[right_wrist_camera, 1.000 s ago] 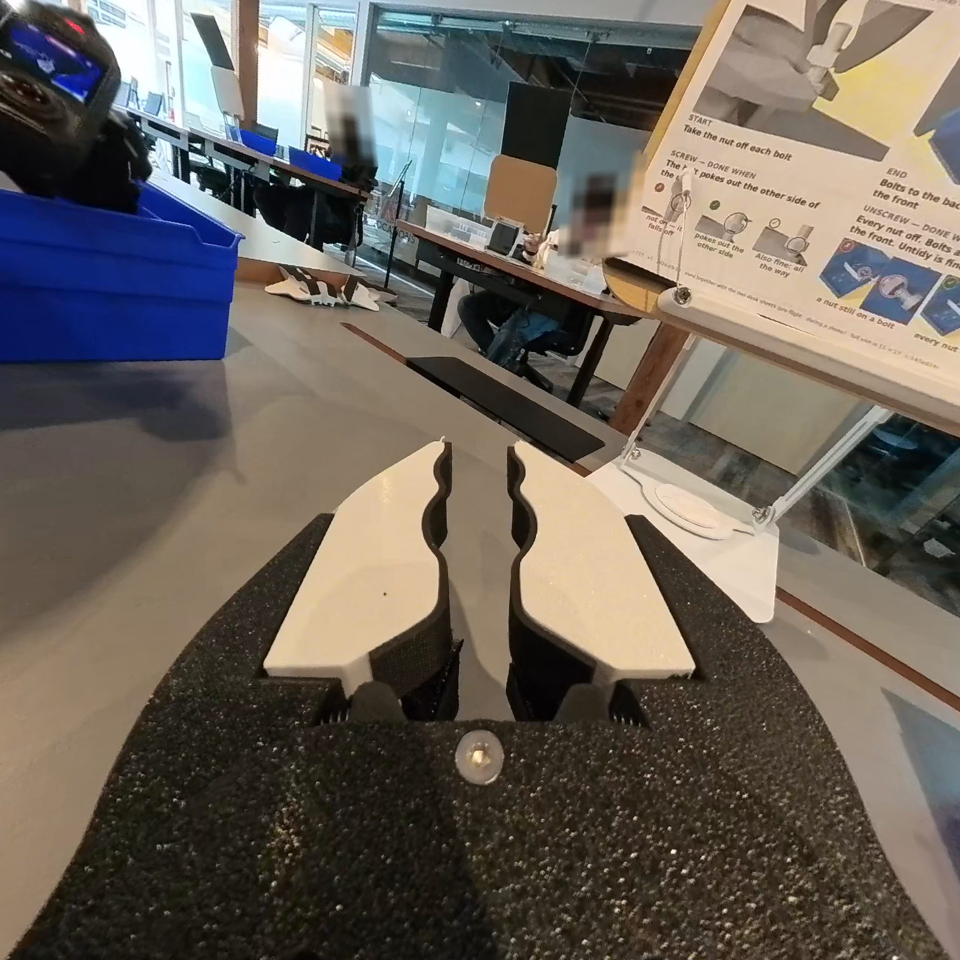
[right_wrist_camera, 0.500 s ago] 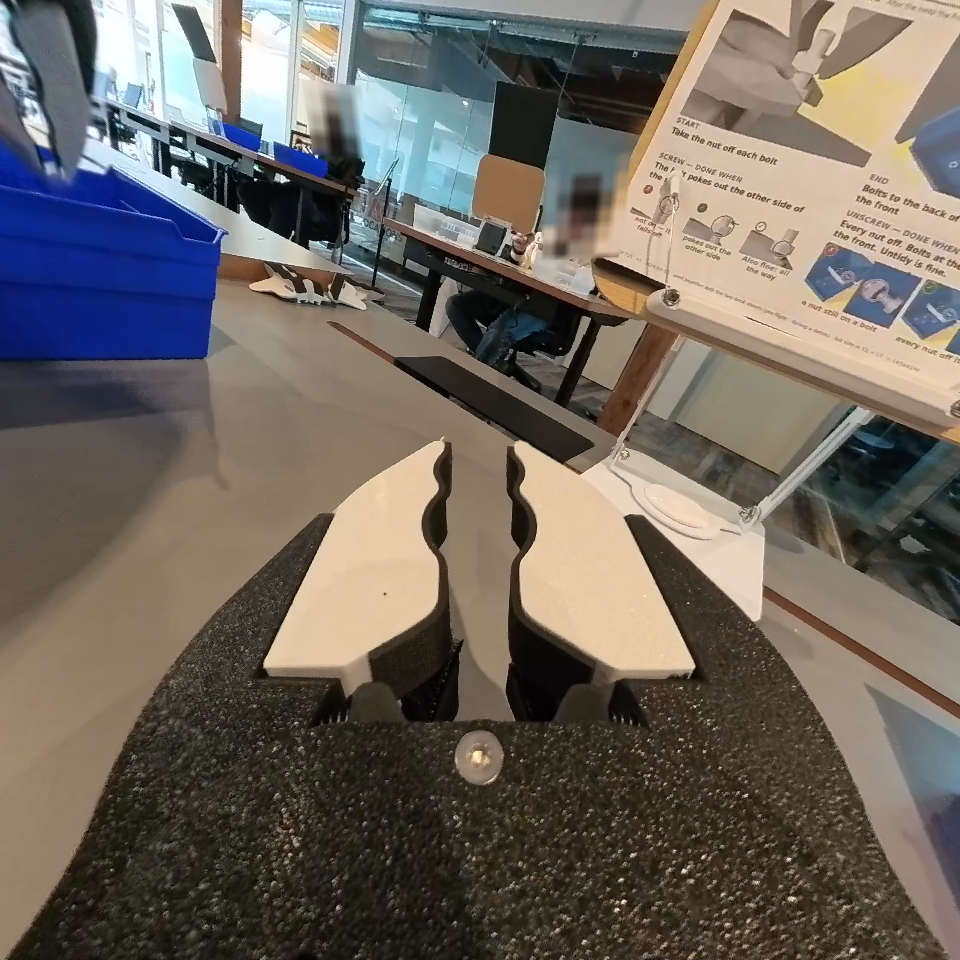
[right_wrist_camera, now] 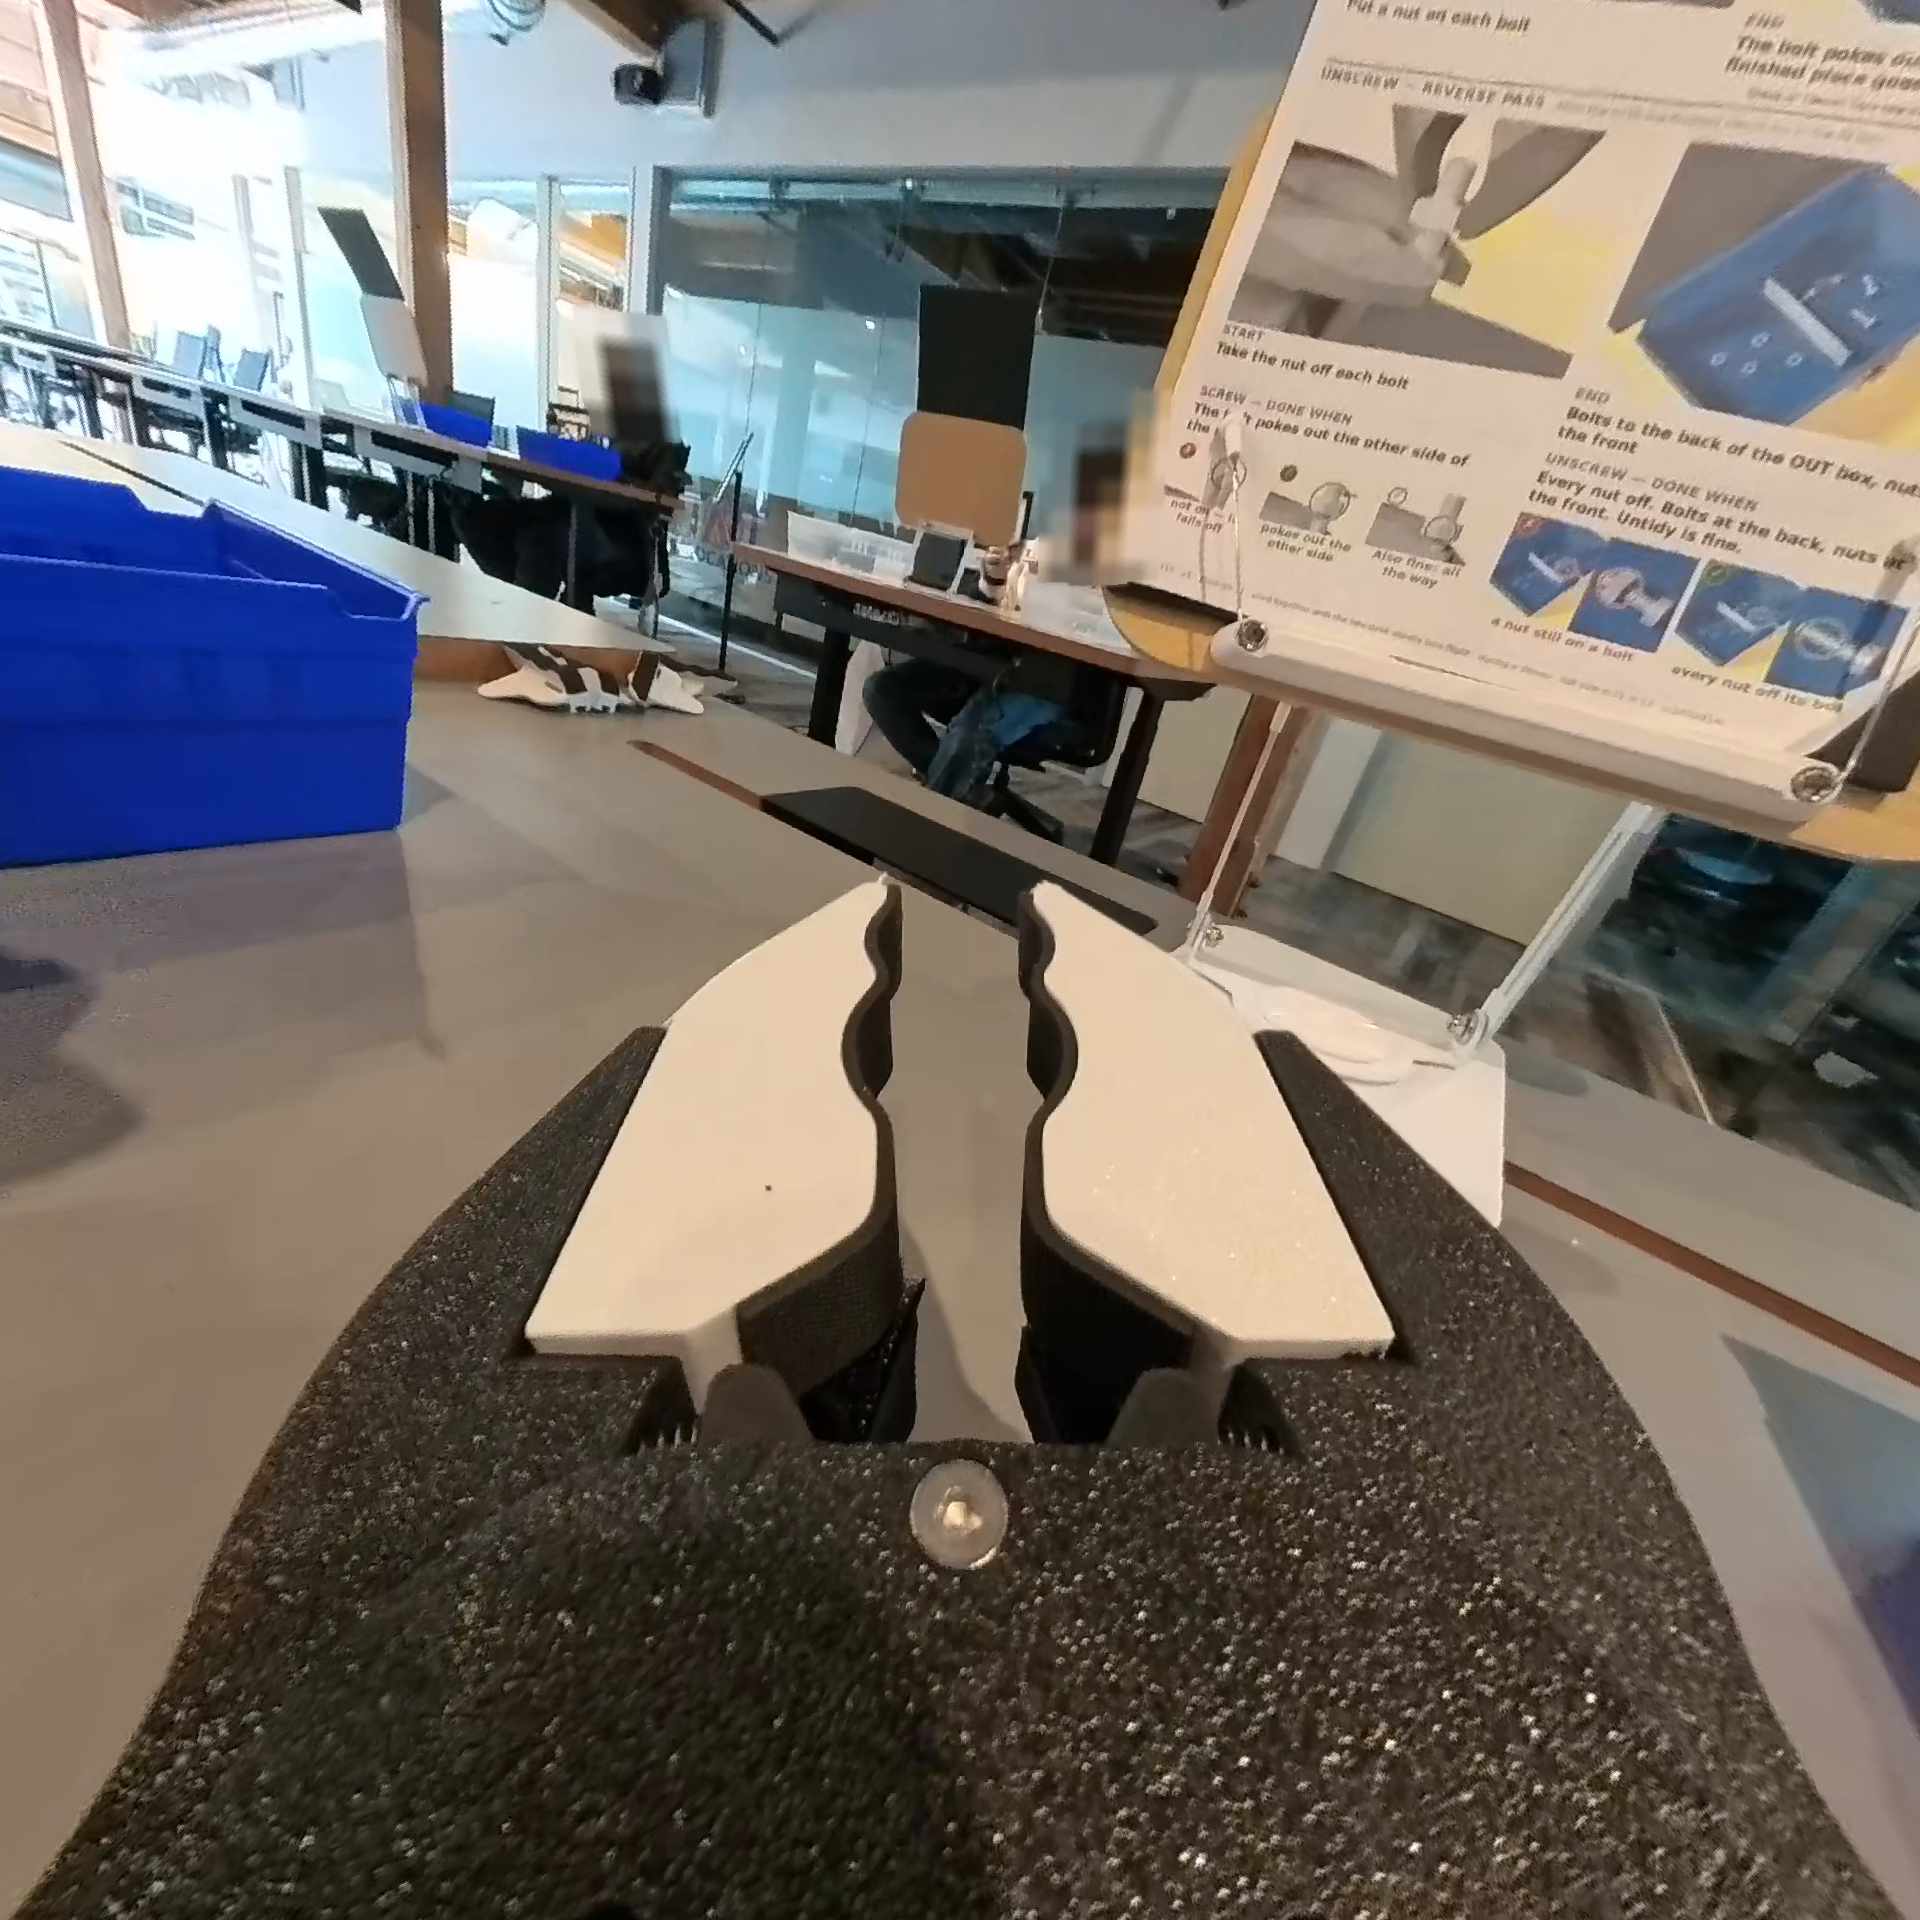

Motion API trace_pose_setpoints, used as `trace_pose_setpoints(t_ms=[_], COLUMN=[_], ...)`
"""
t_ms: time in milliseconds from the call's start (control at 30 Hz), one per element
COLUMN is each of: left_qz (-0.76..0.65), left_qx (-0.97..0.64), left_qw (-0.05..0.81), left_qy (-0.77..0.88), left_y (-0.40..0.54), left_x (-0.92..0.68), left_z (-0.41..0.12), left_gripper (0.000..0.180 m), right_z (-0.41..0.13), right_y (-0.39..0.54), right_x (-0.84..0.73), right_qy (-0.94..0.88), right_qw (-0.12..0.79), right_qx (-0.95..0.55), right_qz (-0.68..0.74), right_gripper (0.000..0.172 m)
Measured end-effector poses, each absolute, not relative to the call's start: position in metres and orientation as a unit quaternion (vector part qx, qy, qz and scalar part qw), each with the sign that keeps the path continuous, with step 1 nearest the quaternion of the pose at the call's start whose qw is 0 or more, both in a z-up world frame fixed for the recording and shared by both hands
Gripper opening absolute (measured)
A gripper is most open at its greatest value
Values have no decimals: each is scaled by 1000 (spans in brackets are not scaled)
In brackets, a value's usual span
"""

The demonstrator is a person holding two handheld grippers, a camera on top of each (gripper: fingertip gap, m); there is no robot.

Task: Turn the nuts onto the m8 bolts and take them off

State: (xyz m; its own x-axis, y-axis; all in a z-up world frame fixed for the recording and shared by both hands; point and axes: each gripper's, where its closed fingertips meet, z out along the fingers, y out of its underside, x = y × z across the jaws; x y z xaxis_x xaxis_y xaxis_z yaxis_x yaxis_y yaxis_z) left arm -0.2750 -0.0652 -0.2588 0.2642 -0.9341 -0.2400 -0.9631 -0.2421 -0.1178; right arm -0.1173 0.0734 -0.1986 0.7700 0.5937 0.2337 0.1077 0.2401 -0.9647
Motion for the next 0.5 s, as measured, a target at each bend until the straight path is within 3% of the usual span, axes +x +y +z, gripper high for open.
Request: trace_pose_setpoints(t_ms=[200, 367, 500], left_qz=[38, 40, 13], left_qx=[-835, -845, -859], left_qw=[96, 116, 150], left_qy=[541, 521, 489], left_y=[-66, -57, -54], left_x=[-250, -241, -236], left_z=[-310, -313, -307], left_gripper=[7, 7, 31], right_z=[-196, -198, -199], right_y=[71, 70, 71], right_x=[-118, -121, -121], right_qy=[-292, -302, -301], right_qw=[732, 729, 727], right_qx=[-590, -590, -593], right_qz=[178, 171, 172], right_gripper=[21, 21, 21])
